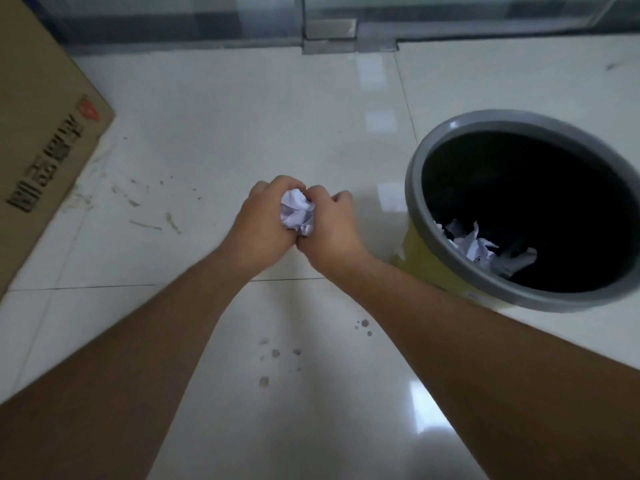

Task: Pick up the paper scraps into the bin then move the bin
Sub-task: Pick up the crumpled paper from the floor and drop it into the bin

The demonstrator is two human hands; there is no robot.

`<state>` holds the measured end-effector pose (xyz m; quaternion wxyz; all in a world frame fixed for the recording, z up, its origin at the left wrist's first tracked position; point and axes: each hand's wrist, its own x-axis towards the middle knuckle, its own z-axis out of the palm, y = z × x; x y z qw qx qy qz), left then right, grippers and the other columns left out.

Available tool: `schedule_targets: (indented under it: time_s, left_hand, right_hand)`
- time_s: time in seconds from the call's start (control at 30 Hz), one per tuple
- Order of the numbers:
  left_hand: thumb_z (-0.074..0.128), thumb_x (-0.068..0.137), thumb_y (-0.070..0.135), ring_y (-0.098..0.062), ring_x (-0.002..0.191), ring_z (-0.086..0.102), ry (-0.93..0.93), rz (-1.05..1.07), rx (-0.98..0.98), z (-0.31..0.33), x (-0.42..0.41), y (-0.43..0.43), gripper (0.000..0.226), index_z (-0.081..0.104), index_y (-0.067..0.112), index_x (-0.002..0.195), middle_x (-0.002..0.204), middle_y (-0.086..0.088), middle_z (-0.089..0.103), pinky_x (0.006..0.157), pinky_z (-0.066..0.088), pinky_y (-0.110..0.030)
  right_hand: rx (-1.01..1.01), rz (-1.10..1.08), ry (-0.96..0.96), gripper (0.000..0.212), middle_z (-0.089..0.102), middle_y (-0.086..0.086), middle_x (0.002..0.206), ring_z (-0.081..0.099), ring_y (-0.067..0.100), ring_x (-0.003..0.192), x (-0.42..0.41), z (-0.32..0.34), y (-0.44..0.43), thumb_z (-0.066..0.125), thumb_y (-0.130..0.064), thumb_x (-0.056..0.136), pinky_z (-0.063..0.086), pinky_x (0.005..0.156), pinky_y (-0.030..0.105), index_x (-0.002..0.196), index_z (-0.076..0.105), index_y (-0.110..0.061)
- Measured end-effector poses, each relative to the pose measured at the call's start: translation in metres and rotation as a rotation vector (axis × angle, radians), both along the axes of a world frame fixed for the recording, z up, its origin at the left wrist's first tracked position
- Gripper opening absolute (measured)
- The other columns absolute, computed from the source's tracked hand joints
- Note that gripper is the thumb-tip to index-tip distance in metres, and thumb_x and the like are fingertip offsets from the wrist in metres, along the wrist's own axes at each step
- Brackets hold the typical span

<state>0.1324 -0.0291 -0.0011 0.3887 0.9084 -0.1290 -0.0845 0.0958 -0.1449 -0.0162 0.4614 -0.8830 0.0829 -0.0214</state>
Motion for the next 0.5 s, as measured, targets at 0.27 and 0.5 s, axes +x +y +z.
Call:
schedule_targets:
  time_s: [0.27,0.5]
  left_hand:
    - [0.078,0.073,0.004,-0.031,0.103,0.065,-0.073,-0.063,-0.172,0.13,-0.004,-0.053,0.063,0.057,0.015,0.131,0.122,-0.008,0.063,0.08,0.061,-0.047]
    - [0.075,0.071,0.001,-0.027,0.106,0.061,-0.064,-0.262,-0.177,0.152,-0.039,-0.168,0.065,0.056,0.023,0.13,0.123,-0.009,0.061,0.078,0.051,-0.029]
  right_hand:
    - [-0.099,0.009,-0.108,0.056,0.037,0.003,0.106,0.044,0.005,0.066,-0.002,0.135,-0.069,0.078,-0.013,0.075,0.036,0.045,0.006,0.124,0.051,-0.017]
    - [-0.274,-0.108,-0.048,0.06,0.047,0.006,0.102,0.047,0.01,0.072,-0.066,0.18,-0.181,0.081,-0.021,0.07,0.033,0.06,0.018,0.124,0.054,-0.018]
